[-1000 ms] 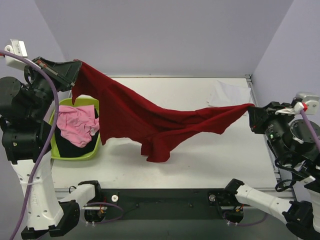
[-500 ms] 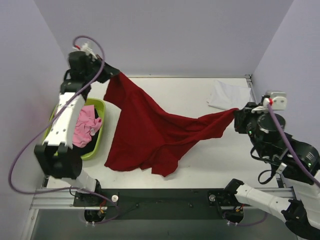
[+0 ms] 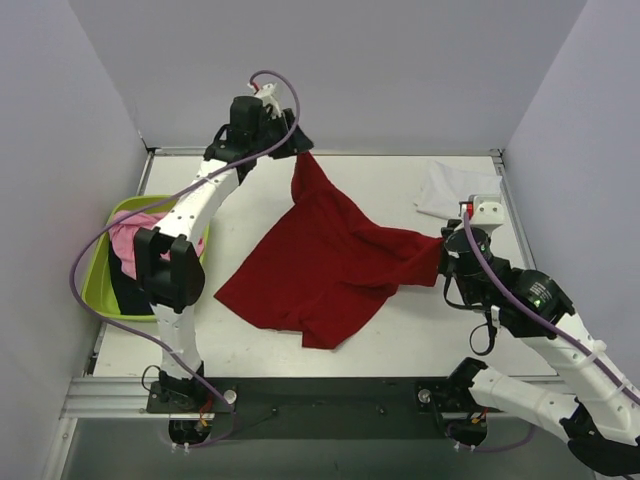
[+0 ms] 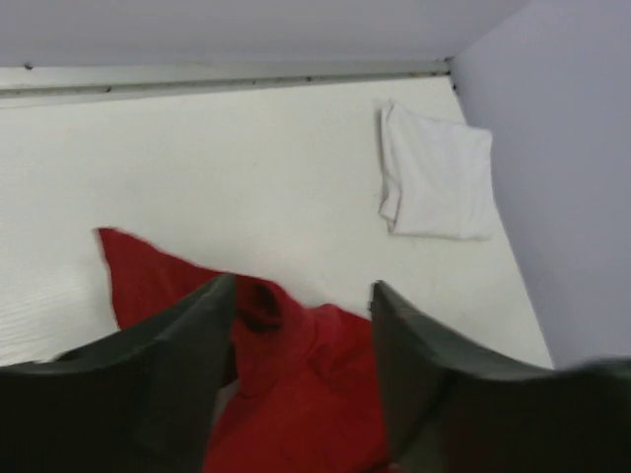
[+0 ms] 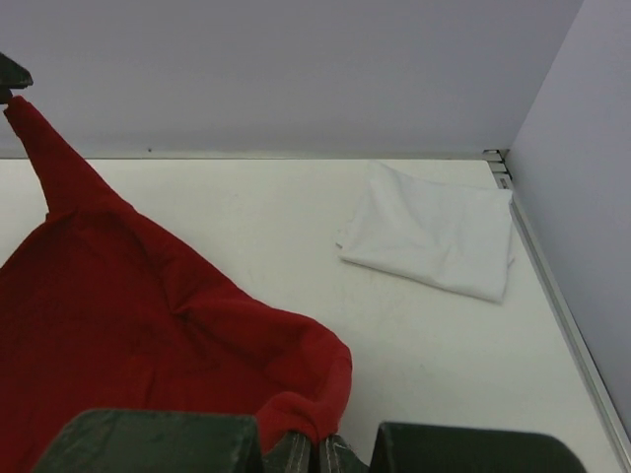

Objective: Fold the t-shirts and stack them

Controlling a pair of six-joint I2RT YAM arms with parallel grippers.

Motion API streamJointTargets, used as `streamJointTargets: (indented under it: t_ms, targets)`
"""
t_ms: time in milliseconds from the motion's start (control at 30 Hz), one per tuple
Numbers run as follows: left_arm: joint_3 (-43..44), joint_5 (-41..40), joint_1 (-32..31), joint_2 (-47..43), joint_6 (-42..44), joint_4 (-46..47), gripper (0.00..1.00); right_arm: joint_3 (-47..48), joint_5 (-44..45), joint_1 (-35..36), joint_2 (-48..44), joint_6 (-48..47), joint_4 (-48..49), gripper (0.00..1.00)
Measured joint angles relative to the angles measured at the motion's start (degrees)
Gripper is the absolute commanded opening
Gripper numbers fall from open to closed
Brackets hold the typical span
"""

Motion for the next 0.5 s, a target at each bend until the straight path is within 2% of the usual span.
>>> streamJointTargets:
  t_ms: [67, 133, 267, 400, 500]
  targets:
    - [0.8, -2.8, -2.1, -0.8, 1.4, 1.0, 0.94, -1.3, 0.0, -0.2, 0.0, 0.4, 1.2, 0.00]
    - [-2.6, -7.2, -4.2, -2.8, 1.9, 1.9, 0.94, -2.7, -0.3, -0.4, 0.0, 0.6, 2.3, 0.00]
    - [-17.5, -14.5, -7.6, -11.6, 2.5, 2.9, 0.95, -5.9, -1.2, -0.5, 0.3, 0.8, 4.5, 0.00]
    - [-29.6, -21.4, -10.0, -25.5, 0.3, -1.5, 0.95, -8.5, -2.4, -0.9, 0.8, 1.0, 6.3, 0.00]
    - [-38.4, -25.5, -13.6, -41.7, -3.6, -2.7, 0.96, -9.9, -3.4, -1.4, 0.9, 1.2, 7.9, 0.00]
